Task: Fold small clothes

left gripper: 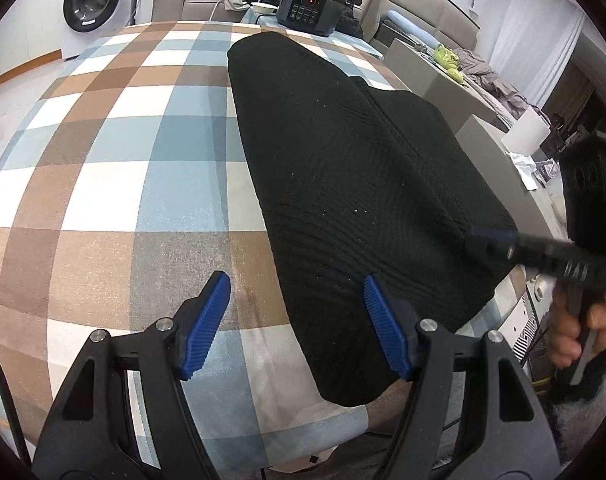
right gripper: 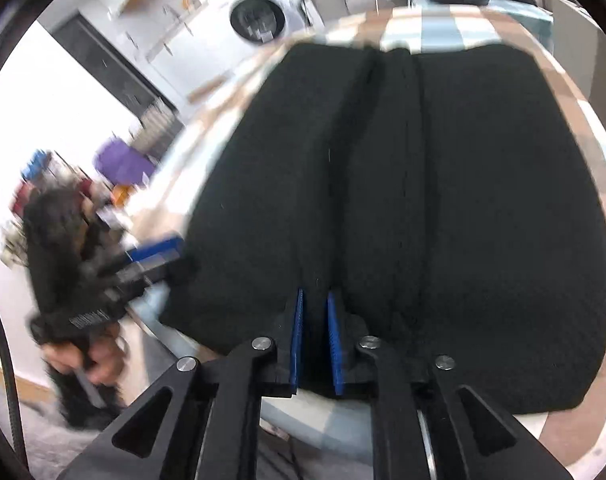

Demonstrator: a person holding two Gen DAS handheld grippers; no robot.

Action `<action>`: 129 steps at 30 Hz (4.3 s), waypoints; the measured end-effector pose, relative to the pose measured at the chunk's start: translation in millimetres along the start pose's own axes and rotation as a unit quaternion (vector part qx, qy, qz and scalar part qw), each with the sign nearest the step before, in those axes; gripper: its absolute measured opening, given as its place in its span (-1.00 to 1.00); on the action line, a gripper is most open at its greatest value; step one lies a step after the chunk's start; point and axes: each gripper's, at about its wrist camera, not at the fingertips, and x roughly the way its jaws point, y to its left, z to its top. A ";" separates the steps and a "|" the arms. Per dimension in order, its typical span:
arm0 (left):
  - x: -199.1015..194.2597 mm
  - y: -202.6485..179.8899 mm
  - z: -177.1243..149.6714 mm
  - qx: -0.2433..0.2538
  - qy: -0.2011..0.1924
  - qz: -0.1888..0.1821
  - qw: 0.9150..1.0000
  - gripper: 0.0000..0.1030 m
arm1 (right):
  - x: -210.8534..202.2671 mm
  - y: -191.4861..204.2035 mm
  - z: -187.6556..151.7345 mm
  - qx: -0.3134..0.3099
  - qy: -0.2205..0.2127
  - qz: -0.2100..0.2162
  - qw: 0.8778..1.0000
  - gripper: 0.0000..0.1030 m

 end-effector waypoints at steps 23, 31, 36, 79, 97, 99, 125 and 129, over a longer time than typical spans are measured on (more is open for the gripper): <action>1.3 6.3 11.5 -0.006 -0.002 -0.001 1.000 0.30 | 74.1 -14.7 60.3 -0.020 -0.001 0.035 0.999 -0.82; -18.2 -4.8 21.3 0.002 -0.023 -0.017 1.000 0.30 | -13.5 27.7 60.7 -0.084 -0.106 -0.069 0.988 -0.88; -4.0 -17.3 25.3 0.007 -0.010 -0.025 1.000 0.30 | -9.1 -36.4 42.1 -0.004 -0.056 -0.157 0.986 -0.87; 27.9 -15.2 31.9 0.004 0.014 -0.014 1.000 0.30 | 6.8 -97.8 118.8 0.055 -0.061 -0.053 0.995 -0.26; 20.0 -23.7 24.3 0.004 0.006 -0.034 0.999 0.30 | -20.1 -87.9 85.8 0.074 -0.071 -0.111 0.988 -0.48; 24.5 -27.7 22.8 0.005 0.010 -0.039 0.999 0.30 | -44.9 -85.2 61.6 0.089 -0.095 -0.109 0.986 -0.17; 40.6 -51.5 15.5 0.029 0.035 -0.049 0.998 0.30 | -60.5 -79.6 -60.2 0.133 -0.077 -0.097 0.983 -0.18; 41.1 -52.3 18.4 0.029 0.034 -0.048 0.998 0.30 | -62.1 -73.4 -55.9 0.110 -0.096 -0.094 0.985 -0.82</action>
